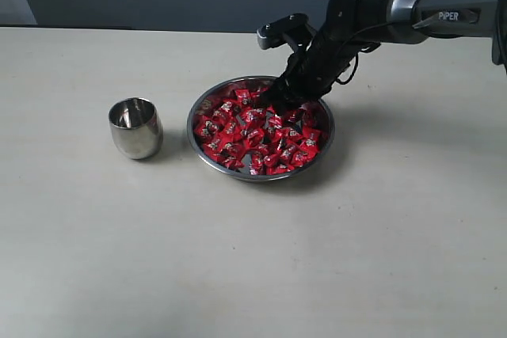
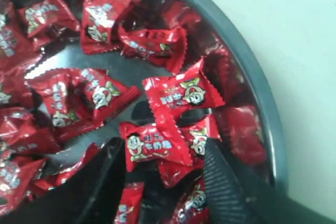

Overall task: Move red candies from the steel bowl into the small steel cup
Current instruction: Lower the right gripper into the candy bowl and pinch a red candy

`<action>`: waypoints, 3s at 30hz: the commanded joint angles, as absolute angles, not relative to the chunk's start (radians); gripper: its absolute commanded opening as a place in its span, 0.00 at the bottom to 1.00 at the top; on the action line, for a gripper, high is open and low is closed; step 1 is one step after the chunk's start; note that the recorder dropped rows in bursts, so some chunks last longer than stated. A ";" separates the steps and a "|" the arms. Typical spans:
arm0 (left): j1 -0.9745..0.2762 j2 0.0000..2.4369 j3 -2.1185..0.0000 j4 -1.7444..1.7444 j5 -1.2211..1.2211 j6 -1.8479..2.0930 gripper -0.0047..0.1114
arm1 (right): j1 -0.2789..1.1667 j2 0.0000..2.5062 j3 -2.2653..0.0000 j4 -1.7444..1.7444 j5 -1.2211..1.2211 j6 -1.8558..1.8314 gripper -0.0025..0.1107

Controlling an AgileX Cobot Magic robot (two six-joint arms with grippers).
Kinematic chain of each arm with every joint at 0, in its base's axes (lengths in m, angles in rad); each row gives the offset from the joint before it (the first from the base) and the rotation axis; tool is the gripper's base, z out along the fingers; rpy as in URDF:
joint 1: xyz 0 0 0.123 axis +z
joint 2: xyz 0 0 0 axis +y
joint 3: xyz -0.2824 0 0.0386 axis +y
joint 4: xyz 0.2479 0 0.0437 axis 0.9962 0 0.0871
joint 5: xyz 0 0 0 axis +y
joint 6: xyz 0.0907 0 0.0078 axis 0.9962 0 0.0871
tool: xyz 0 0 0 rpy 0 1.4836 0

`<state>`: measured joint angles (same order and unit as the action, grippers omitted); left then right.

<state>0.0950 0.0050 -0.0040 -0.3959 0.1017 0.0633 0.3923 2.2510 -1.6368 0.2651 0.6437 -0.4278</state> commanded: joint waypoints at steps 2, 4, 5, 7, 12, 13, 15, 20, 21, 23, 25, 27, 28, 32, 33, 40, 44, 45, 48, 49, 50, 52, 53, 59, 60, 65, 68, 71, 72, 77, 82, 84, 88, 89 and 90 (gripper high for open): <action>0.097 0.000 0.000 -0.406 0.098 0.063 0.04 | 0.391 2.249 -1.640 0.228 0.615 -0.403 0.43; 0.097 0.000 0.000 -0.406 0.098 0.063 0.04 | 0.391 2.250 -1.640 0.228 0.606 -0.400 0.43; 0.097 0.000 0.000 -0.406 0.098 0.063 0.04 | 0.391 2.255 -1.640 0.228 0.606 -0.398 0.43; 0.097 0.000 0.000 -0.406 0.098 0.063 0.04 | 0.391 2.264 -1.640 0.228 0.611 -0.388 0.43; 0.097 0.000 0.000 -0.406 0.098 0.063 0.04 | 0.391 2.288 -1.640 0.247 0.616 -0.386 0.43; 0.097 0.000 0.000 -0.406 0.098 0.063 0.04 | 0.391 2.288 -1.640 0.252 0.613 -0.384 0.43; 0.097 0.000 0.000 -0.406 0.098 0.063 0.04 | 0.391 2.288 -1.640 0.255 0.611 -0.384 0.40; 0.097 0.000 0.000 -0.406 0.098 0.063 0.04 | 0.391 2.288 -1.640 0.256 0.611 -0.384 0.20; 0.097 0.000 0.000 -0.406 0.098 0.063 0.04 | 0.391 2.288 -1.640 0.256 0.611 -0.384 0.17; 0.097 0.000 0.000 -0.406 0.098 0.063 0.04 | 0.391 2.284 -1.640 0.256 0.614 -0.384 0.11; 0.097 0.000 0.000 -0.406 0.098 0.063 0.04 | 0.391 2.282 -1.640 0.258 0.620 -0.384 0.08; 0.097 0.000 0.000 -0.406 0.098 0.063 0.04 | 0.391 2.278 -1.640 0.258 0.633 -0.384 0.07; 0.097 0.000 0.000 -0.406 0.098 0.063 0.04 | 0.391 2.273 -1.640 0.258 0.638 -0.384 0.07; 0.097 0.000 0.000 -0.406 0.098 0.063 0.04 | 0.391 2.250 -1.640 0.256 0.644 -0.384 0.07; 0.097 0.000 0.000 -0.406 0.098 0.063 0.04 | 0.391 2.243 -1.640 0.256 0.644 -0.384 0.07; 0.097 0.000 0.000 -0.406 0.098 0.063 0.04 | 0.391 2.184 -1.640 0.252 0.649 -0.384 0.02; 0.097 0.000 0.000 -0.406 0.098 0.063 0.04 | 0.391 2.176 -1.640 0.240 0.738 -0.385 0.02; 0.097 0.000 0.000 -0.406 0.098 0.063 0.04 | 0.391 2.176 -1.640 0.223 0.767 -0.387 0.02; 0.097 0.000 0.000 -0.406 0.098 0.063 0.04 | 0.391 2.176 -1.640 0.151 0.815 -0.387 0.05; 0.097 0.000 0.000 -0.406 0.098 0.063 0.04 | 0.391 2.176 -1.640 0.134 0.820 -0.387 0.10; 0.097 0.000 0.000 -0.406 0.098 0.063 0.04 | 0.391 2.176 -1.640 0.124 0.826 -0.387 0.15; 0.097 0.000 0.000 -0.406 0.098 0.063 0.04 | 0.391 2.176 -1.640 0.118 0.833 -0.387 0.28; 0.097 0.000 0.000 -0.406 0.098 0.063 0.04 | 0.391 2.176 -1.640 0.118 0.835 -0.387 0.35; 0.097 0.000 0.000 -0.406 0.098 0.063 0.04 | 0.391 2.178 -1.640 0.106 0.837 -0.387 0.41; 0.097 0.000 0.000 -0.406 0.098 0.063 0.04 | 0.391 2.180 -1.640 0.106 0.835 -0.387 0.40; 0.097 0.000 0.000 -0.406 0.098 0.063 0.04 | 0.391 2.204 -1.640 0.106 0.779 -0.378 0.39; 0.097 0.000 0.000 -0.406 0.098 0.063 0.04 | 0.391 2.215 -1.640 0.106 0.742 -0.353 0.39; 0.097 0.000 0.000 -0.406 0.098 0.063 0.04 | 0.391 2.230 -1.640 0.106 0.737 -0.347 0.39; 0.097 0.000 0.000 -0.406 0.098 0.063 0.04 | 0.391 2.239 -1.640 0.103 0.737 -0.347 0.39; 0.097 0.000 0.000 -0.406 0.098 0.063 0.04 | 0.391 2.258 -1.640 0.103 0.710 -0.347 0.39; 0.097 0.000 0.000 -0.406 0.098 0.063 0.04 | 0.391 2.261 -1.640 0.103 0.685 -0.343 0.36; 0.097 0.000 0.000 -0.406 0.098 0.063 0.04 | 0.391 2.261 -1.640 0.103 0.685 -0.342 0.31; 0.097 0.000 0.000 -0.406 0.098 0.063 0.04 | 0.391 2.261 -1.640 0.103 0.687 -0.339 0.19; 0.097 0.000 0.000 -0.406 0.098 0.063 0.04 | 0.391 2.261 -1.640 0.103 0.691 -0.339 0.16; 0.097 0.000 0.000 -0.406 0.098 0.063 0.04 | 0.391 2.261 -1.640 0.103 0.696 -0.339 0.14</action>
